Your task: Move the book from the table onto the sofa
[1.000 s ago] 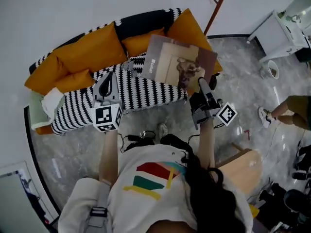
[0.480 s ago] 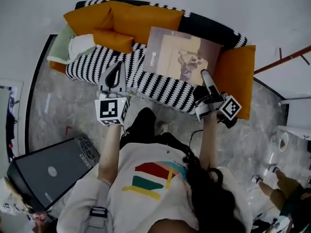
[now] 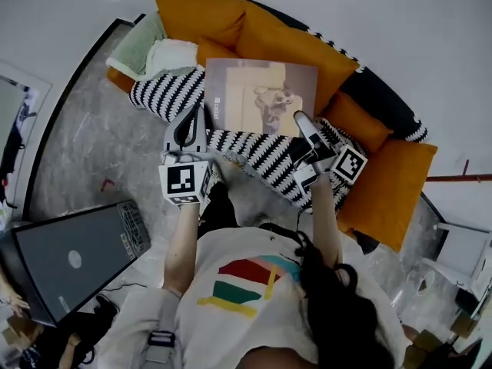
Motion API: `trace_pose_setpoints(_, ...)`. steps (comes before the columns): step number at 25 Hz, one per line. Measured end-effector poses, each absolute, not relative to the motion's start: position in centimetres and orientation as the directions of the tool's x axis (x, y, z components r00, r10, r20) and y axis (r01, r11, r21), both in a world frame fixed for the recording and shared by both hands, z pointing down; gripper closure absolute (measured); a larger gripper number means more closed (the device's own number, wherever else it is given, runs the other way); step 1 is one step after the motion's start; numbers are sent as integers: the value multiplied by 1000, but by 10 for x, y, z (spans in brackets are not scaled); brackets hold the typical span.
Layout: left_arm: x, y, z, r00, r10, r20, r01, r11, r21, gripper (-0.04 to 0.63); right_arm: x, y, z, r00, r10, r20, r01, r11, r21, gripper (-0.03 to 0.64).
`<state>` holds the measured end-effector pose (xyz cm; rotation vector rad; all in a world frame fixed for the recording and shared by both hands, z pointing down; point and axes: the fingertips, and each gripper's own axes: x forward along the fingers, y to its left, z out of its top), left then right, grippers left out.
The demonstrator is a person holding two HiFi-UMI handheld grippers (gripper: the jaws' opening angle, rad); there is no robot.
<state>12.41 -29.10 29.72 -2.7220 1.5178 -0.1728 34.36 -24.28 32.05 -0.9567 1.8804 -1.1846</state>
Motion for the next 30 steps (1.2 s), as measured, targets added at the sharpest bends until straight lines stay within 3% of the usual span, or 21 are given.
trace_pose_setpoints(7, 10, -393, 318, 408, -905, 119, -907, -417, -62, 588, 232, -383, 338, -612, -784, -99, -212, 284, -935, 463)
trace_pose_setpoints(15, -68, -474, 369, 301, -934, 194, -946, -318, -68, 588, 148, -492, 400, -649, -756, -84, -134, 223, -966, 463)
trace_pose_setpoints(21, -82, -508, 436, 223, -953, 207, -968, -242, -72, 588, 136, -534, 490, -627, -777, -60, -113, 167, -979, 463)
trace_pose_setpoints(30, -62, -552, 576, 238, -934, 265, -969, -248, -4, 588, 122, -558, 661, -636, -760, 137, -229, 16, -973, 463)
